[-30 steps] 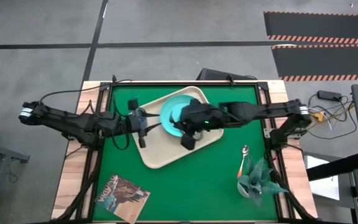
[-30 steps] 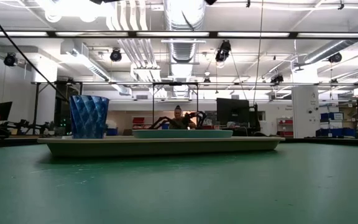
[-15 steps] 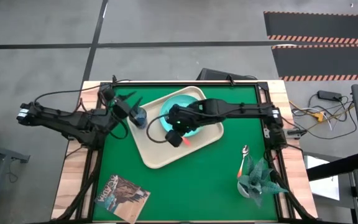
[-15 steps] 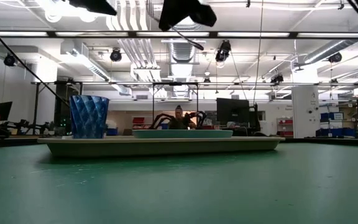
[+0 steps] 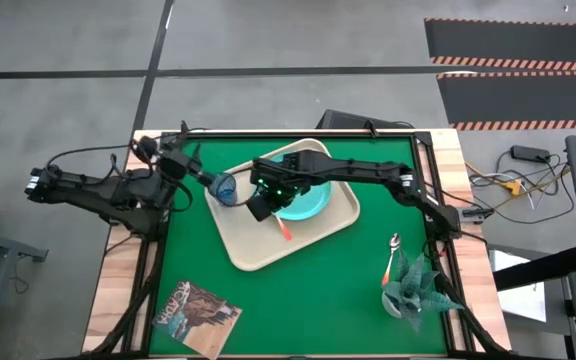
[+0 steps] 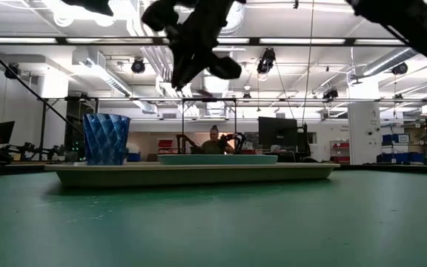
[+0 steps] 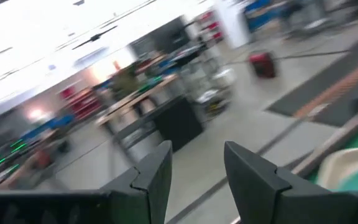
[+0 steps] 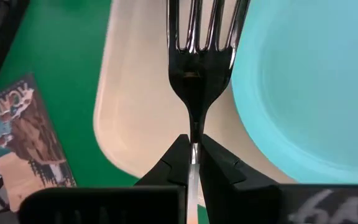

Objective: Pick and place plate/cup/fork/spoon on tray
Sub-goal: Put the orange fork on the white tray to the left of the blue plate

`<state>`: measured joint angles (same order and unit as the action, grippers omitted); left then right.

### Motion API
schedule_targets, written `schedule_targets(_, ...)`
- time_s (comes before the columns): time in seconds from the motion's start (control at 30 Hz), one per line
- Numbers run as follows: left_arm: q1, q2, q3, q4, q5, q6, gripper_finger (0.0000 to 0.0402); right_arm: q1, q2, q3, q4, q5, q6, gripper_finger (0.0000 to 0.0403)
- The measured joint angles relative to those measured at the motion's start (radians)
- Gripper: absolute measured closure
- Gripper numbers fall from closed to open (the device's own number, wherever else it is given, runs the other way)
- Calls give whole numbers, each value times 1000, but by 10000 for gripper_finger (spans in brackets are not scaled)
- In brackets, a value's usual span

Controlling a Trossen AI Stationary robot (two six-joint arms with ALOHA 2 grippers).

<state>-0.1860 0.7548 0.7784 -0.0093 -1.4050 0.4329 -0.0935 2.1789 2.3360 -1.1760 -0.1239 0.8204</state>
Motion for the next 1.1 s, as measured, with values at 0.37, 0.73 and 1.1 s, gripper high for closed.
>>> schedule_targets(0.37, 1, 25, 0, 0, -110, 1, 269, -46, 125, 21, 49, -140, 75, 390)
schedule_targets(0.73, 1, 54, 3, 0, -111, 1, 269, -44, 198, 19, 142, -269, 147, 390)
schedule_targets(1.1, 1, 43, 3, 0, -111, 1, 269, -44, 212, 20, 166, -207, 75, 390)
